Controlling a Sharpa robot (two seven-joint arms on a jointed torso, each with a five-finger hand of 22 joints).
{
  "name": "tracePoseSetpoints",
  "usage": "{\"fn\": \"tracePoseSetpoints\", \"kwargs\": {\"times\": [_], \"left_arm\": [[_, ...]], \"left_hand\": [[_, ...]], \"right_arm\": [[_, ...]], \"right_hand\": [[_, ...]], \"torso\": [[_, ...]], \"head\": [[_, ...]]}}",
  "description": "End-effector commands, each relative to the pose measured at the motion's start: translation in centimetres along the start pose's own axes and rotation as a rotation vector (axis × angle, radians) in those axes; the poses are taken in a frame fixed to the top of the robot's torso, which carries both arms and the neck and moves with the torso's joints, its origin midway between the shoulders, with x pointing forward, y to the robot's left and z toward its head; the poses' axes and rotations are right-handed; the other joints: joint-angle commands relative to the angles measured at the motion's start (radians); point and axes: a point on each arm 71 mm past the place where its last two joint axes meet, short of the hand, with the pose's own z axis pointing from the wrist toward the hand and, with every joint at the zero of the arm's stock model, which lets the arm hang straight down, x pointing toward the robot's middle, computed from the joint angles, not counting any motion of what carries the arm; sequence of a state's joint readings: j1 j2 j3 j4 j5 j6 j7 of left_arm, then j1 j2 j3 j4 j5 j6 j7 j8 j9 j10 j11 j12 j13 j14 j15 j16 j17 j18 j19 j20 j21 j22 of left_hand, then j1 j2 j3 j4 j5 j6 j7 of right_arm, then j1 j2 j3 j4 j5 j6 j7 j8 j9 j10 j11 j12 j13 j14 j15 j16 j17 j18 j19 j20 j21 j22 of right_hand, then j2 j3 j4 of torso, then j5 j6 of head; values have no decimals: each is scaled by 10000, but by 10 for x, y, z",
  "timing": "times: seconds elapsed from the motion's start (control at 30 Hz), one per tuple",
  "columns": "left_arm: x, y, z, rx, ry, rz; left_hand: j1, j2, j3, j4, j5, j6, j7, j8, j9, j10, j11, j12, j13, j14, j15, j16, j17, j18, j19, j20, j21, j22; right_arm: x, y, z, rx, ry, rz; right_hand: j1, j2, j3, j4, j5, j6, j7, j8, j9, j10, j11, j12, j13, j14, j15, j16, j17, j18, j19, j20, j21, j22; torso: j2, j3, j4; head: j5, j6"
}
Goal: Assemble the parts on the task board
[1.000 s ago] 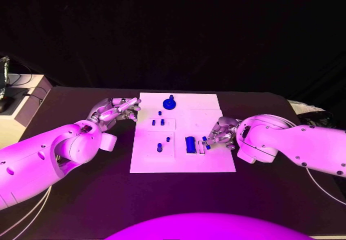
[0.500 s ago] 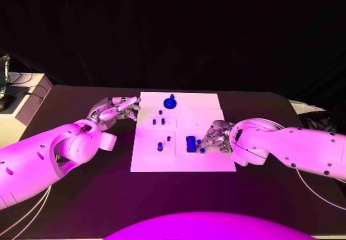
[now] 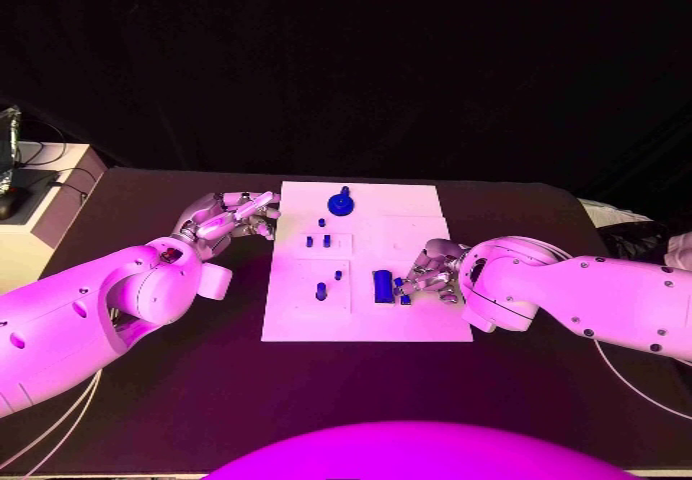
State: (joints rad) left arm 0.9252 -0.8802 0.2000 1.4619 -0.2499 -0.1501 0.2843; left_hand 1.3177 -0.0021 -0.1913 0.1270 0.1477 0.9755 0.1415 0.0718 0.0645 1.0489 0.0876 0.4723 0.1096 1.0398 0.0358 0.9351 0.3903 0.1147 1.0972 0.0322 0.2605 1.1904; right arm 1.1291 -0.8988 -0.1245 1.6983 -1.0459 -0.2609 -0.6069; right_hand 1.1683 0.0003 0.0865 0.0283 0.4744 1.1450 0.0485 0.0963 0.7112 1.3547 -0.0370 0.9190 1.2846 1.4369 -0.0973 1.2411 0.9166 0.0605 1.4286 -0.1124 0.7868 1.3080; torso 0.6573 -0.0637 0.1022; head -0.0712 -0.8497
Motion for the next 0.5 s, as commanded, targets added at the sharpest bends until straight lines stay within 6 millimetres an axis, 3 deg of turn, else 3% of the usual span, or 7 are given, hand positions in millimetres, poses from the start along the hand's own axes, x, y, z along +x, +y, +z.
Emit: {"fn": "tracePoseSetpoints", "kwargs": {"times": [0.03, 0.5], "left_arm": [[2, -1, 0, 130, 178, -29], [2, -1, 0, 87, 188, -28]], "left_hand": [[13, -72, 55, -12, 2, -24, 8, 2, 9, -16, -21, -4, -11, -12, -14, 45, 3, -156, 55, 34, -29, 15], [19, -71, 68, 13, -2, 4, 5, 6, 10, -18, -21, 1, -4, -15, -12, 42, 5, -154, 60, 36, -45, 30]], "right_arm": [[-2, -1, -2, -4, -366, -147], [-4, -4, -12, 45, -651, 13]], "right_hand": [[19, 71, 2491, -2566, 57, 55, -14, 12, 24, 97, -80, -32, -8, -22, -54, -67, -9, 64, -78, -12, -51, 911], [26, 38, 2506, -2610, 115, 107, -20, 10, -4, 126, -91, -47, -22, -17, -64, -58, 0, 60, -59, -26, -42, 914]], "torso": [[-5, -13, 22], [-21, -35, 54]], "head": [[2, -13], [-49, -67]]}}
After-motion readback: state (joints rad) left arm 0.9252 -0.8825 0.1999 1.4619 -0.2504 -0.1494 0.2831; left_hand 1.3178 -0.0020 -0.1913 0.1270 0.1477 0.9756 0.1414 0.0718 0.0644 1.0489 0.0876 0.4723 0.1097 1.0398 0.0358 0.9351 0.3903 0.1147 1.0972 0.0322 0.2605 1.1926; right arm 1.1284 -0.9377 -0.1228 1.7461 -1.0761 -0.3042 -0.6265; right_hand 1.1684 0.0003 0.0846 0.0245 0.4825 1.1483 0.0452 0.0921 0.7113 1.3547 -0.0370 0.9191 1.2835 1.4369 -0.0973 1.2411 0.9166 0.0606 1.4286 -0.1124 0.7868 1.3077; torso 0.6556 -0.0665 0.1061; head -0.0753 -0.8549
